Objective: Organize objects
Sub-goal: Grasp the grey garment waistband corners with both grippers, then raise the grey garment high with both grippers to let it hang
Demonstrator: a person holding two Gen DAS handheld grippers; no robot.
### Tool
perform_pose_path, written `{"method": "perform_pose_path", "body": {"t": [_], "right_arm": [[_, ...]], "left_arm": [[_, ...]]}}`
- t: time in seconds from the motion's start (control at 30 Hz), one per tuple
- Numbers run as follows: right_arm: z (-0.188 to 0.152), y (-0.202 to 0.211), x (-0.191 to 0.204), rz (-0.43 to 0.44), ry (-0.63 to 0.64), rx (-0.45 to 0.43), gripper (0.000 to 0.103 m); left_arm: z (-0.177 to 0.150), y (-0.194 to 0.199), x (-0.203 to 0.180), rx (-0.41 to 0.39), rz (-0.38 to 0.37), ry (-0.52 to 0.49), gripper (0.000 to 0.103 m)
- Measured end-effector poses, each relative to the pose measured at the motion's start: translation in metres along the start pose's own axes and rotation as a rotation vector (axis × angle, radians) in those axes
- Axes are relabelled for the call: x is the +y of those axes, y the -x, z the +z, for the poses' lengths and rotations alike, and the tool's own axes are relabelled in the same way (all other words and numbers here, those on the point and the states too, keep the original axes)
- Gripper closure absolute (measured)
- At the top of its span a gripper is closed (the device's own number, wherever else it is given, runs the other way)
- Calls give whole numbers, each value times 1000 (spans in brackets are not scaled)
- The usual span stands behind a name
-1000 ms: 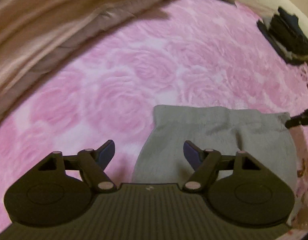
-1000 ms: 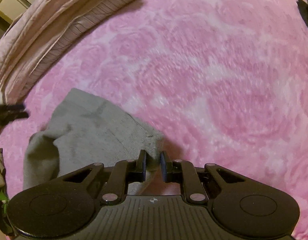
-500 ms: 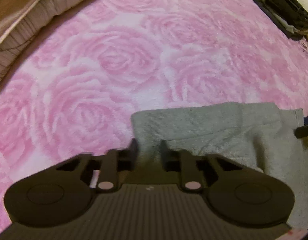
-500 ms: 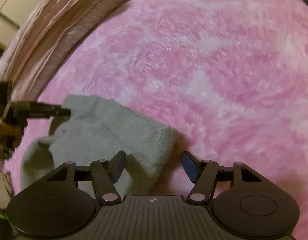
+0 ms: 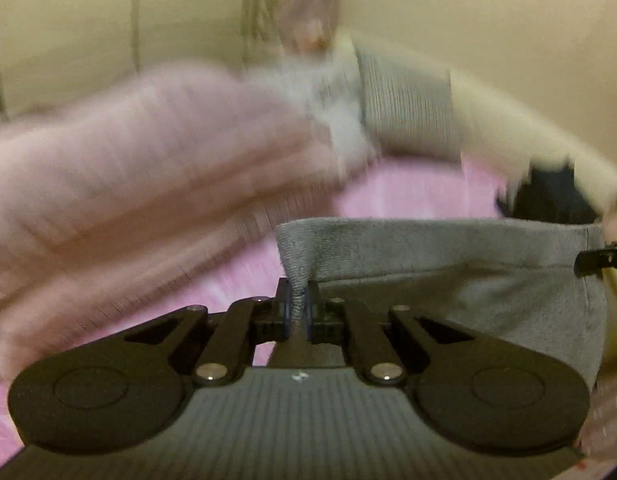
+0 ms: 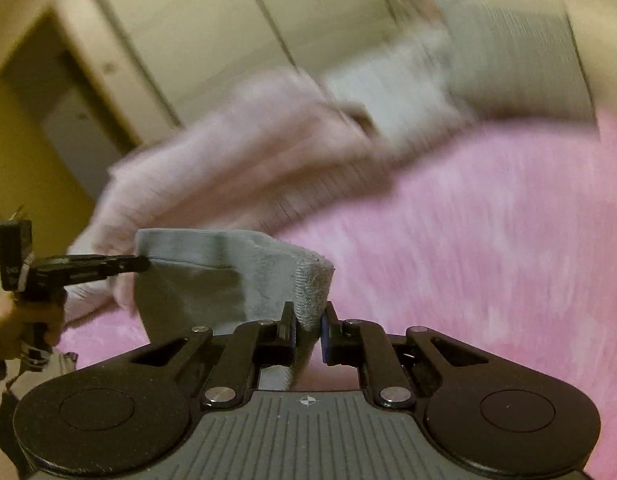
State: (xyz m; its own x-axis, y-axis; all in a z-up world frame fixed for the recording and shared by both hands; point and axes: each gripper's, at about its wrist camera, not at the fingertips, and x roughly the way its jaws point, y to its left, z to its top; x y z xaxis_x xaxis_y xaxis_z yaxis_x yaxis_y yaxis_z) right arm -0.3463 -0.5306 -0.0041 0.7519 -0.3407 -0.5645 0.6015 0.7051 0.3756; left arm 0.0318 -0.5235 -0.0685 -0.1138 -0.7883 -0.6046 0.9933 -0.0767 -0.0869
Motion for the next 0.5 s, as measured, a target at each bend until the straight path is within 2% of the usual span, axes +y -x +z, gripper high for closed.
{"method": "perform_pose_path", "body": {"t": [0.1, 0.2, 0.33, 0.5], "right_arm": [[29, 61, 59, 16, 127, -121, 96], [45, 128, 120, 22, 215, -247, 96], [44, 215, 187, 18, 319, -396, 96], [38, 306, 246, 4, 394, -566, 96]], "left_arm": [[27, 97, -9, -149, 28, 2, 99], [41, 189, -29, -272, 53, -29, 99], [36, 298, -59, -424, 75, -47, 99], [28, 398, -105, -553, 72, -87, 99]]}}
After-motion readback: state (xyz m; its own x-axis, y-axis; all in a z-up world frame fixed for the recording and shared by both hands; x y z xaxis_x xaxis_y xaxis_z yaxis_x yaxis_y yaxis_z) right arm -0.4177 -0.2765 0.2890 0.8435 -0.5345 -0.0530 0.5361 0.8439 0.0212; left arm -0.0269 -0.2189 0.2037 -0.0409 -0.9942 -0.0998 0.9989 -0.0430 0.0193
